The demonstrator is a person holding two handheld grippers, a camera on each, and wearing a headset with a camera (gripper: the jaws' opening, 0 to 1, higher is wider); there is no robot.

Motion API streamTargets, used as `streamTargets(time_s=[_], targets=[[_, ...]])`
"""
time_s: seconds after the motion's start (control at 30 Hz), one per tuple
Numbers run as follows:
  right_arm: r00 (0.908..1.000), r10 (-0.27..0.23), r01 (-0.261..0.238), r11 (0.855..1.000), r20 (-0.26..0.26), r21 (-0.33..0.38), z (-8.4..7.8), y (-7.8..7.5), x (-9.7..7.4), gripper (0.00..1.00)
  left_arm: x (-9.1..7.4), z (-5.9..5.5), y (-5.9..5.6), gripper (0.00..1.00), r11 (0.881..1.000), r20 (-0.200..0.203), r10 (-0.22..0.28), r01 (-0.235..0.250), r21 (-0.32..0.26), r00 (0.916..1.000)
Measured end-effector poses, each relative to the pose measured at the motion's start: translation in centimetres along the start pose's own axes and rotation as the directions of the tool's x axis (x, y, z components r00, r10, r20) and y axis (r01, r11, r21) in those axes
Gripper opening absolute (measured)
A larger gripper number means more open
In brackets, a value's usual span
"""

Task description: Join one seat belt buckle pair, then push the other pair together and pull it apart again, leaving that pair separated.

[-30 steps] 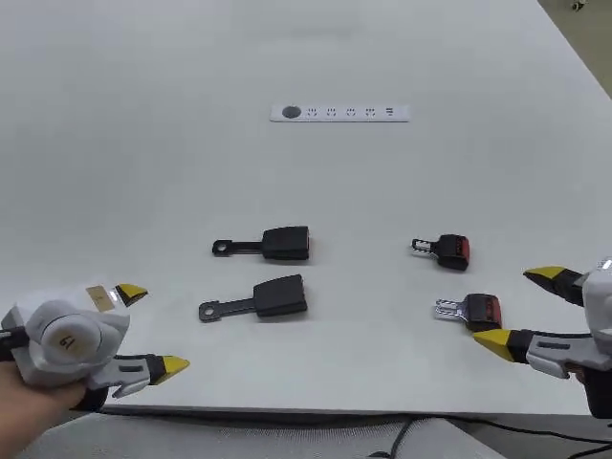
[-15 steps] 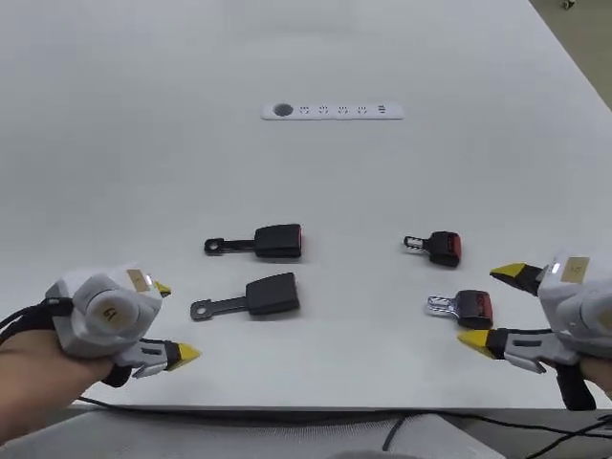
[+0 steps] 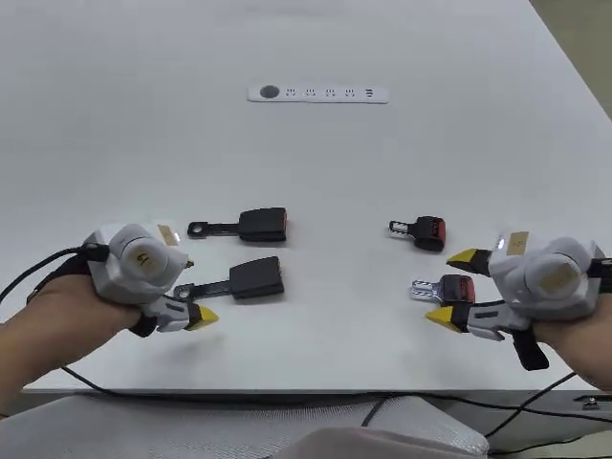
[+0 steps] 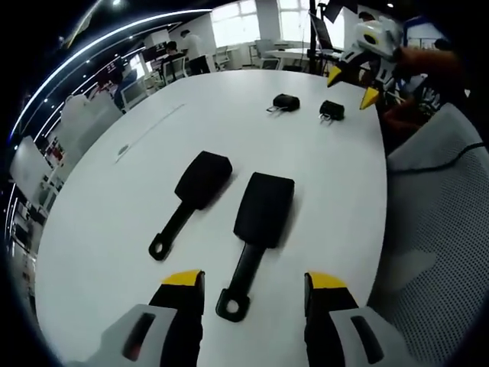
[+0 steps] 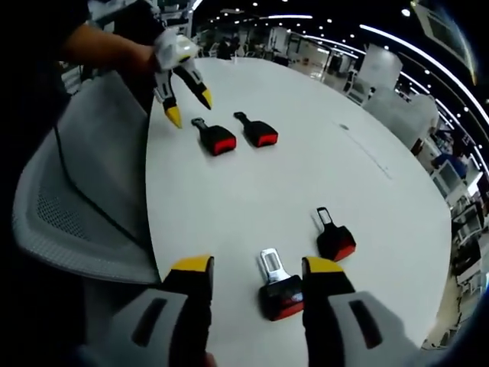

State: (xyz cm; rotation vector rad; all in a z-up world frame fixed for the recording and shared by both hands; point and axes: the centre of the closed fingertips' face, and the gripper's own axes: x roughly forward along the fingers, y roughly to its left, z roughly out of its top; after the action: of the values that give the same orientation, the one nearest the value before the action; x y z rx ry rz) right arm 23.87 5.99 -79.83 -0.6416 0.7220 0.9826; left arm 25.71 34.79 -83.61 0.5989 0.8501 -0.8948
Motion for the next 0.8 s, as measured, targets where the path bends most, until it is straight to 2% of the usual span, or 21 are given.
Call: streamTargets(time_s=[0.1,0.17,0.27,0.3,0.37,0.53,0.67,0.77,0.8], targets=[[0.9995,0.014,-0.015,1.000,-0.030,-0.017,-0.7,-0.4,0.5,0.45,0.6,1.2,-0.4,0.54,1.000,0.006,-0.015,0.015,0.014,0.9999],[0.9979,0.030,-0.031,1.000,-0.057,-0.004,-1.6,-0.8,0.9,0.43,1.3,1.9,-0.6,0.54,0.999,0.005,-0.032,0.032,0.034,0.9995],[0.9959,0.036,-0.039,0.999,-0.083,-0.027,-2.4,-1.2,1.3,0.41,2.3,2.5,-0.7,0.53,0.997,-0.001,-0.047,0.047,0.057,0.9989],[0.9951,0.039,-0.042,0.999,-0.090,-0.030,-2.5,-1.4,1.4,0.41,2.6,2.7,-0.8,0.53,0.994,-0.015,-0.054,0.055,0.090,0.9984],[0.9930,0.044,-0.049,0.998,-0.110,-0.039,-3.1,-1.8,1.7,0.41,3.0,2.9,-1.0,0.52,0.990,-0.031,-0.067,0.071,0.124,0.9973],[0.9848,0.050,-0.065,0.994,-0.166,-0.084,-4.4,-2.7,2.2,0.40,4.2,3.5,-0.9,0.48,0.984,-0.044,-0.098,0.103,0.144,0.9942],[0.9788,0.074,-0.091,0.993,-0.191,-0.078,-5.2,-2.8,2.4,0.40,4.5,3.7,-1.0,0.45,0.980,-0.057,-0.121,0.128,0.153,0.9911],[0.9746,0.090,-0.107,0.992,-0.205,-0.070,-5.8,-2.8,2.6,0.38,4.6,3.5,-1.6,0.38,0.970,-0.080,-0.146,0.158,0.183,0.9861],[0.9728,0.097,-0.113,0.992,-0.210,-0.064,-6.0,-2.8,2.6,0.38,4.6,3.8,-1.7,0.38,0.971,-0.066,-0.149,0.159,0.179,0.9866]])
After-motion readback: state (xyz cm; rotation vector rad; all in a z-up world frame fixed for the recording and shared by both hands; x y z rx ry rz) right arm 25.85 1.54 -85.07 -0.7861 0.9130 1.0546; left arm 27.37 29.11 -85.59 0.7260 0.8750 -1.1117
